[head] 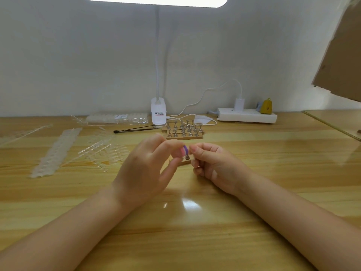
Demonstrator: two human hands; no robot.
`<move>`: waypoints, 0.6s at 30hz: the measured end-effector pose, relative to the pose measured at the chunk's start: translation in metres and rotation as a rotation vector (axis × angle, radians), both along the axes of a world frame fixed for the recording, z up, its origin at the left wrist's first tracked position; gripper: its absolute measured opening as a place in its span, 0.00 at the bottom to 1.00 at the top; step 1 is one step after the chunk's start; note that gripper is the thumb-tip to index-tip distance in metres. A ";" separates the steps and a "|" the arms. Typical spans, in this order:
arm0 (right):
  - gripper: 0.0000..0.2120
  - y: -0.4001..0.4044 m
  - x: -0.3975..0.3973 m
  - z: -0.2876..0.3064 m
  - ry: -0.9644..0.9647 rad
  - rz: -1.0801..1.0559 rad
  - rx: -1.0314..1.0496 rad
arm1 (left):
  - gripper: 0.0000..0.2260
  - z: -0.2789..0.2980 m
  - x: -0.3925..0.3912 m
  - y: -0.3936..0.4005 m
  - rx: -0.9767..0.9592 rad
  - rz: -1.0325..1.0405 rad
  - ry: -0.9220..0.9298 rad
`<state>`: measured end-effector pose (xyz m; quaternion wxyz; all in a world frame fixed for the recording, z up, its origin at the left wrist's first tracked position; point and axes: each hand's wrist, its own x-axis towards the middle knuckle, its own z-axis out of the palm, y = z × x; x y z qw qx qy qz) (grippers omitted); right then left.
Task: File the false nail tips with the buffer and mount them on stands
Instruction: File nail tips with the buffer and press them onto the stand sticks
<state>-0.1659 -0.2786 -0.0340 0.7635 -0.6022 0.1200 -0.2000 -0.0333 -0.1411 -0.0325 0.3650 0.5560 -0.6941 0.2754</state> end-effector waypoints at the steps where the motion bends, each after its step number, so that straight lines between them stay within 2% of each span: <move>1: 0.05 0.000 0.000 0.000 0.001 0.012 -0.008 | 0.11 -0.001 -0.003 -0.001 0.021 -0.005 -0.019; 4: 0.06 -0.001 -0.002 0.001 0.009 0.080 -0.044 | 0.08 -0.002 -0.004 -0.002 0.098 0.082 -0.025; 7: 0.07 -0.001 -0.002 0.002 0.013 0.085 -0.050 | 0.07 -0.002 0.002 0.000 0.065 0.210 0.046; 10: 0.07 -0.001 -0.001 0.001 0.008 0.032 -0.009 | 0.09 0.002 -0.005 0.000 -0.043 0.126 0.049; 13: 0.07 -0.001 -0.002 0.001 0.007 0.059 -0.043 | 0.10 0.001 -0.013 -0.001 -0.016 0.087 -0.033; 15: 0.07 -0.001 -0.003 0.002 0.013 0.078 -0.053 | 0.09 -0.001 -0.011 -0.001 0.054 0.193 -0.056; 18: 0.07 0.000 -0.003 0.002 0.015 0.072 -0.039 | 0.05 0.002 -0.002 0.001 0.063 0.344 0.011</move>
